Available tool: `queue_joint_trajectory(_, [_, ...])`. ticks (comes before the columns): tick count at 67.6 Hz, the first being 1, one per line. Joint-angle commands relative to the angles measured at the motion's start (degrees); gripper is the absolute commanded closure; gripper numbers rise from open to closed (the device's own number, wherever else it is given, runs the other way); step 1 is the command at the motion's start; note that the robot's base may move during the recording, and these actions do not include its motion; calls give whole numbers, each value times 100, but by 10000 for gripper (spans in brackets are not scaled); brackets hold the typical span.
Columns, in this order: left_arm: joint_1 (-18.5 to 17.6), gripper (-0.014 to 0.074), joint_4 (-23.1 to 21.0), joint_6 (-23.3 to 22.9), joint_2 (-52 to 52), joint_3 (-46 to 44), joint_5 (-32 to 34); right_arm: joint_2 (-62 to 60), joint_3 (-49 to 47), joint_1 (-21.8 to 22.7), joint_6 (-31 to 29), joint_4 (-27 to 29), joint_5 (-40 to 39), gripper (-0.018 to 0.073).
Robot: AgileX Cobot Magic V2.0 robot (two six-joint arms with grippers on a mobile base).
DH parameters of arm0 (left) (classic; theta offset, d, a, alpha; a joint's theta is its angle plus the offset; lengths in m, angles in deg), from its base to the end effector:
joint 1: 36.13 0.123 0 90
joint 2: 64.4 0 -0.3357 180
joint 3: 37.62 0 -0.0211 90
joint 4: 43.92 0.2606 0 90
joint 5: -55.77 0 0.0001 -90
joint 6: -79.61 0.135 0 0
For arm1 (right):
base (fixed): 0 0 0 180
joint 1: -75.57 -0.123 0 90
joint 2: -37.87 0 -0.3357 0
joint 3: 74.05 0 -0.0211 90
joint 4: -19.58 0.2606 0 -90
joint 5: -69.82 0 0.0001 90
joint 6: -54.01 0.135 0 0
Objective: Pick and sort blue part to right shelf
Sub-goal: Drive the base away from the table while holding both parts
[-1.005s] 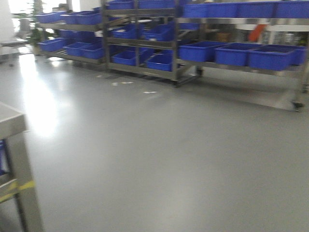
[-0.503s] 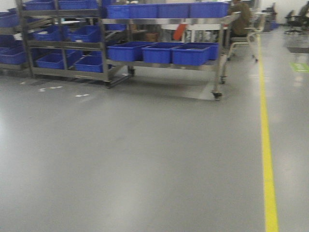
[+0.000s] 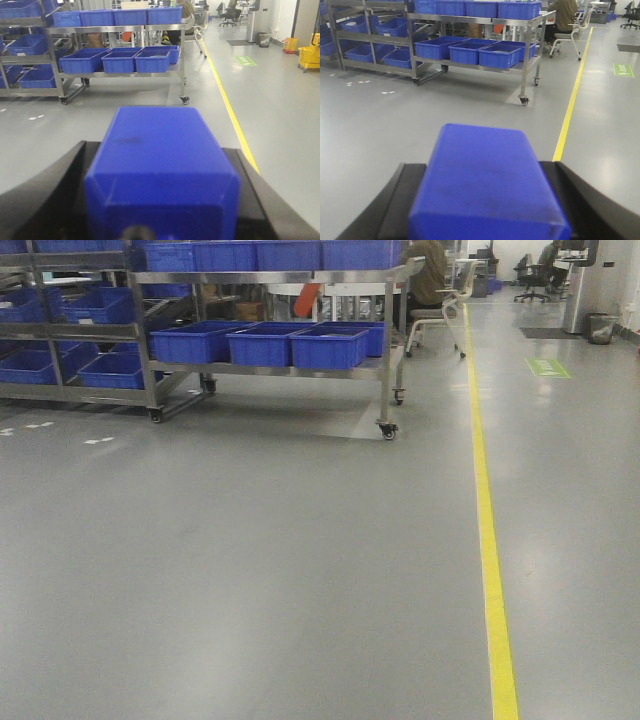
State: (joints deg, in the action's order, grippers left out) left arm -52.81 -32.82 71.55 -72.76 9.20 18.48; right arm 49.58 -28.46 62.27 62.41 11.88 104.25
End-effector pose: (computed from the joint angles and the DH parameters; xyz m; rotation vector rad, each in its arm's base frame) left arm 0.0081 0.0140 0.3333 0.1542 1.5985 -0.1210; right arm 0.0157 -0.0068 0.3461 -0.0980 1.5956 0.1477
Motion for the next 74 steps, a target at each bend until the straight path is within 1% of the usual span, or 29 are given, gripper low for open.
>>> queue_joint_trajectory(1, [-35,367,31,20,-94,-161,481,95,-135,34,-11,-90,-563,298])
queue_joint_trajectory(74, [-35,367,31,20,-94,-161,481,95,-135,34,-11,-90,-563,298])
